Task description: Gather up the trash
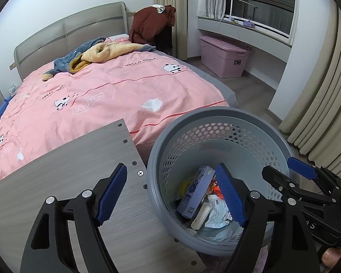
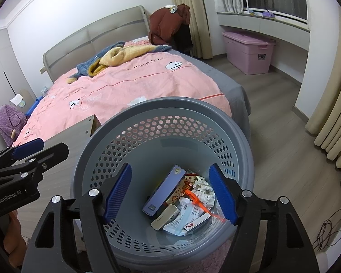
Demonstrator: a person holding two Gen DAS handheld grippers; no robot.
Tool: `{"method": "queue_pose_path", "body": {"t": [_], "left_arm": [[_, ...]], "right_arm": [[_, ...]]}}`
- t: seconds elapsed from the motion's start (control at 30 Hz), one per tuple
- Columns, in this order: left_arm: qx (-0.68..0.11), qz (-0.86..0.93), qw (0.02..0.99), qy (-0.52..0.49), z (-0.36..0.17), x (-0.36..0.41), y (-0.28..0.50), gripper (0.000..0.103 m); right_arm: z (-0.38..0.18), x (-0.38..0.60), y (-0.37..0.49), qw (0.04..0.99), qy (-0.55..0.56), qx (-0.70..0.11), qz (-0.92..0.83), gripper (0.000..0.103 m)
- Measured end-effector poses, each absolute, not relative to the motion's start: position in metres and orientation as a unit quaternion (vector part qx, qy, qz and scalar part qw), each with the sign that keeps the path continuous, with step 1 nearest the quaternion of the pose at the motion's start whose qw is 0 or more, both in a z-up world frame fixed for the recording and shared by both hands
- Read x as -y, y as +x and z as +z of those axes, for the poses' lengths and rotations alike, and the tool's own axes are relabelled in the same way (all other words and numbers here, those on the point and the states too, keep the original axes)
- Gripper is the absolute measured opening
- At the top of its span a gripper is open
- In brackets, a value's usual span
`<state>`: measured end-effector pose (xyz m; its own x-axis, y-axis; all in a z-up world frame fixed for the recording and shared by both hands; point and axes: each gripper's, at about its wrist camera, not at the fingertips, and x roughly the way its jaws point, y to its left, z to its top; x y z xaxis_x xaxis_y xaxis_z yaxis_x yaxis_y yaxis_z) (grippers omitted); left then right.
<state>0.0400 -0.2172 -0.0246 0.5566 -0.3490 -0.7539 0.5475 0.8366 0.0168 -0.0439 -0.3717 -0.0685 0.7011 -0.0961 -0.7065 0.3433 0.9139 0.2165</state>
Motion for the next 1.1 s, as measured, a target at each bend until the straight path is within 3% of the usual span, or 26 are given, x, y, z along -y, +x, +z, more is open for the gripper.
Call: {"method": "queue_pose_path", "body": {"t": [0.4,1.1], "left_arm": [[-0.392,-0.252,0.876,0.122,-0.0234,0.2130,0.0401,0.079],[-0.393,-0.249,0.877,0.122,-0.0233,0.2106,0.0409,0.080]], "right_arm": [[-0.0639,0.3709,-0.0468,0.909,0.167,-0.357,-0.133,0.089],[-0.0638,0.3745,-0.0473,0.907,0.173,-0.359,-0.135,0.093]]}}
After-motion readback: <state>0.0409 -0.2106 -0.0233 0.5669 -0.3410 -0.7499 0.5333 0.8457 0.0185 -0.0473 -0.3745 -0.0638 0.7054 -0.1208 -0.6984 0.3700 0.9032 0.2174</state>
